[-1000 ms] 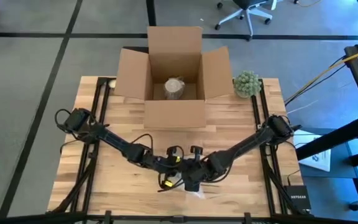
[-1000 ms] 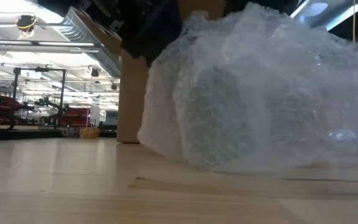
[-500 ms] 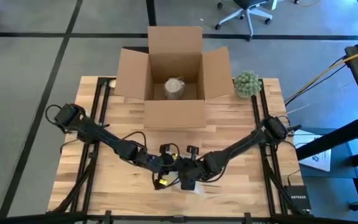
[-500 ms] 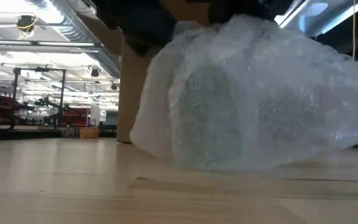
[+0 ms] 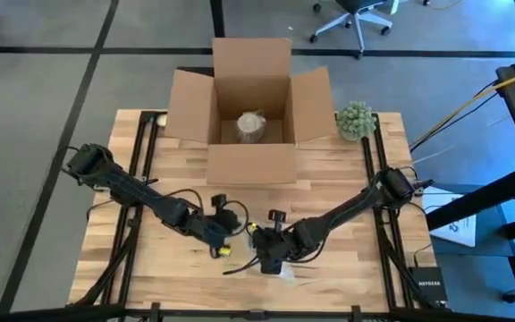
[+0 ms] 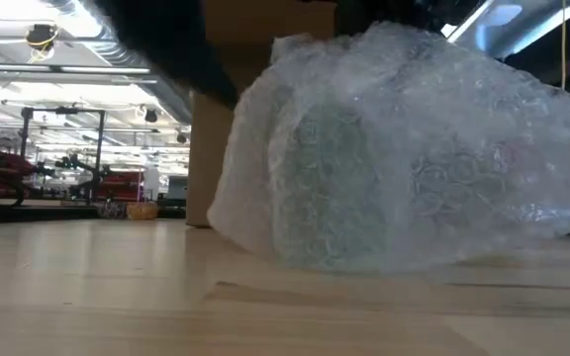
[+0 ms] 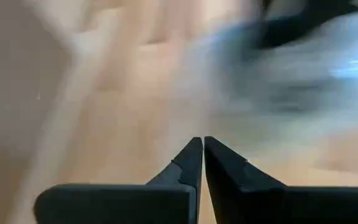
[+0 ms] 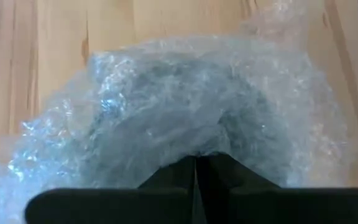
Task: Wrap mug
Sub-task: Wrap the dark green mug using the transparent bubble wrap
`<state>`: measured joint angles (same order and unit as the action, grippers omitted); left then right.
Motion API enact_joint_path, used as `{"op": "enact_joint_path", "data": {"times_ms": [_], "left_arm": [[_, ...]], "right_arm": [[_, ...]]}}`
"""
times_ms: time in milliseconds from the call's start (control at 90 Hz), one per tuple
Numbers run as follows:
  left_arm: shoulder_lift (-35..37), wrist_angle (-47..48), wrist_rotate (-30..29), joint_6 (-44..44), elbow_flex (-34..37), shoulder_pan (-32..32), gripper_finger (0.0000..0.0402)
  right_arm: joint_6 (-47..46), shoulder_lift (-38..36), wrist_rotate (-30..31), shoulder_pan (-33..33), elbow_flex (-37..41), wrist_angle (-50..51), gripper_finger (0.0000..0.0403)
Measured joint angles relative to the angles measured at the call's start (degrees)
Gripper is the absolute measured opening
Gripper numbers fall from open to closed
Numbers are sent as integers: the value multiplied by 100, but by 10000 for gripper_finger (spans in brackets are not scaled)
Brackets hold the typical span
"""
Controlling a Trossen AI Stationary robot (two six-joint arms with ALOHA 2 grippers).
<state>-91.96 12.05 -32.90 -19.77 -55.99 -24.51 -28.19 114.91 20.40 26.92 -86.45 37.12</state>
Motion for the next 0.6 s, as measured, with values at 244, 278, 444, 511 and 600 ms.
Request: {"op": "enact_joint_path", "data": {"times_ms": [244,278,444,511,600], "left_arm": [[-394,-2087,909,418,420,214,0],[-407,-2272,1051,521,420,196,0],[-407,-2997,1220,788,420,-64,0],[-407,-3238,1224,800,420,-157,0],[-407,-3277,1220,896,416,-257,0]], "right_arm": [[1,-10,0,2,-3,-8,1],[4,-11,-2,2,-3,-12,1],[14,-13,1,7,-7,-28,1],[14,-15,3,7,-11,-28,1],[15,-17,5,7,-11,-27,1]]}}
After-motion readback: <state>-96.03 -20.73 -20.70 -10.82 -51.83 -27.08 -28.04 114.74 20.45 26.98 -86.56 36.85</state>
